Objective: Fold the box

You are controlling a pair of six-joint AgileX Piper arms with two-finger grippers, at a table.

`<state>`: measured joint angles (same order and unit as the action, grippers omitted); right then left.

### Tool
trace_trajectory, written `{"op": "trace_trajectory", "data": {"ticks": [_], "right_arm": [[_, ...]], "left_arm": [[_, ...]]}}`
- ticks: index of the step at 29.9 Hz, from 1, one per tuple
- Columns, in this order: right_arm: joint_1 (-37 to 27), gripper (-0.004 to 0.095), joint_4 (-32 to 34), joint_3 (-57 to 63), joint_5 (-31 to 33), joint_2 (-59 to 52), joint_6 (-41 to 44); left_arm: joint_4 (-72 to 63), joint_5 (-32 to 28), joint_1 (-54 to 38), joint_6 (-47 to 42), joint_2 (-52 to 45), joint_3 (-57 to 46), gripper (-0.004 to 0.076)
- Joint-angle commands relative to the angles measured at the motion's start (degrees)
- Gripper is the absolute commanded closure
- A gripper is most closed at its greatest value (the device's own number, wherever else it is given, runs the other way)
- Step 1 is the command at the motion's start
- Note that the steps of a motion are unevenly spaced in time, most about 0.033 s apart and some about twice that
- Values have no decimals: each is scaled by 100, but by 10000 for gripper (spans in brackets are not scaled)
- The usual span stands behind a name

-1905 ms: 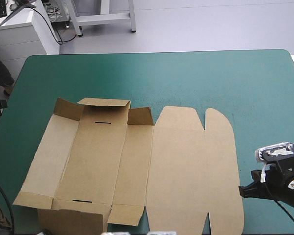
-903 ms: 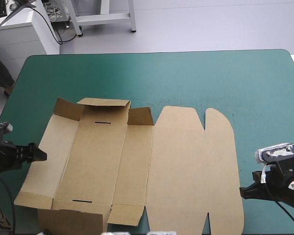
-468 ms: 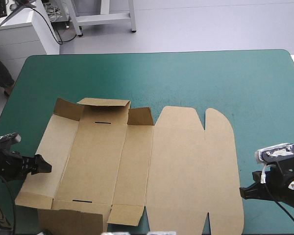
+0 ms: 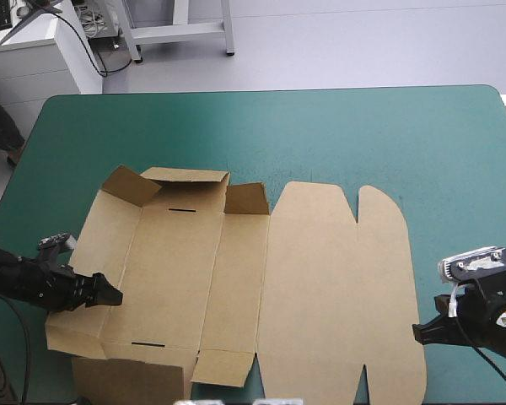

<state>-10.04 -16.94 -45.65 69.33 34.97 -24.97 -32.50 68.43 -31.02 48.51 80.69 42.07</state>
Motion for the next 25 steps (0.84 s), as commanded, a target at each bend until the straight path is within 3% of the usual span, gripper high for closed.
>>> {"op": "trace_trajectory", "data": {"ticks": [1, 5, 14, 21, 25], "right_arm": [[-22, 908, -80, -118, -223, 14, -64], [-22, 908, -102, -118, -223, 14, -64], [-22, 908, -113, -118, -223, 14, -64], [-22, 908, -113, -118, -223, 14, -64], [-22, 908, -113, -118, -223, 14, -64]], "left_arm": [[-534, 568, 145, -20, -157, 150, 165], [-583, 568, 145, 5, -157, 203, 260], [-583, 600, 145, 54, -157, 566, 617], [-9, 617, 145, -21, -157, 650, 644], [226, 617, 251, -21, -157, 650, 731]]}}
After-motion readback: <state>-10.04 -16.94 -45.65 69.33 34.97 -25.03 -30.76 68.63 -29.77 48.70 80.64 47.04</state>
